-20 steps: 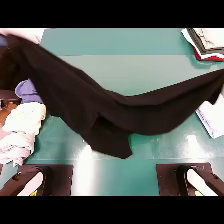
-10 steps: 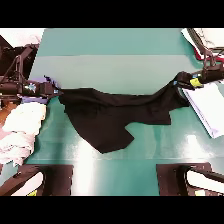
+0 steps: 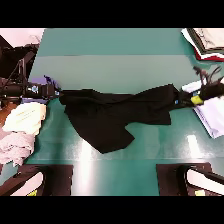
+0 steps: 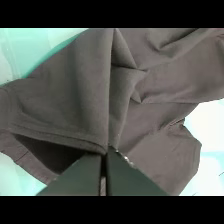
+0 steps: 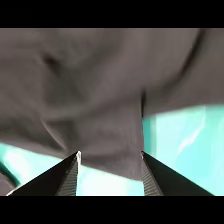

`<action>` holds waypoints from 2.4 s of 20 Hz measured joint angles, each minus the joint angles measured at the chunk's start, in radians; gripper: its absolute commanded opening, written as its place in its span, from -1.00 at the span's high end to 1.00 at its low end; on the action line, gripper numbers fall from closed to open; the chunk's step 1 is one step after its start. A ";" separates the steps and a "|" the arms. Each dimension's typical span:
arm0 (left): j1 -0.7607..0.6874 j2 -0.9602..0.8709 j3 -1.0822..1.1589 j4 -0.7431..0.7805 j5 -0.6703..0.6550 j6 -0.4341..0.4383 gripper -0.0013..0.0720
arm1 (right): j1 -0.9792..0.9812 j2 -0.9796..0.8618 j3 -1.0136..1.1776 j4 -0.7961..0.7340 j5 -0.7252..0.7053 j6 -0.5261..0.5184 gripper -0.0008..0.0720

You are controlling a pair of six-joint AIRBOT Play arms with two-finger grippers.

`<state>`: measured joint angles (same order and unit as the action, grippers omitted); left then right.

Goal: Fold the shirts.

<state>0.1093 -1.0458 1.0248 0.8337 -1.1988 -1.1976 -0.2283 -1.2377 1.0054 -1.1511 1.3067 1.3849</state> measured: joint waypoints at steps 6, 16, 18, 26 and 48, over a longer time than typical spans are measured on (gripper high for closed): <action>0.000 0.000 0.000 0.001 -0.002 0.000 0.90 | 0.002 -0.016 -0.199 0.007 -0.069 -0.013 -0.21; 0.000 0.001 0.016 0.006 -0.044 0.000 0.91 | 0.055 -0.035 -0.214 -0.003 -0.089 -0.023 0.91; 0.000 0.002 0.076 0.009 -0.059 -0.002 0.91 | 0.072 -0.005 -0.151 0.003 -0.070 -0.024 0.92; 0.000 0.003 0.692 0.011 -0.164 -0.056 0.90 | 0.092 0.250 0.389 0.006 -0.106 0.018 0.92; 0.000 0.134 0.802 0.202 -0.150 -0.230 0.90 | 0.092 0.161 0.917 -0.382 0.338 0.174 0.93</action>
<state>0.1093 -0.9115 1.8267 1.0359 -1.3491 -1.4277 -0.1360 -1.0763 1.9228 -1.5333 1.6451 1.5585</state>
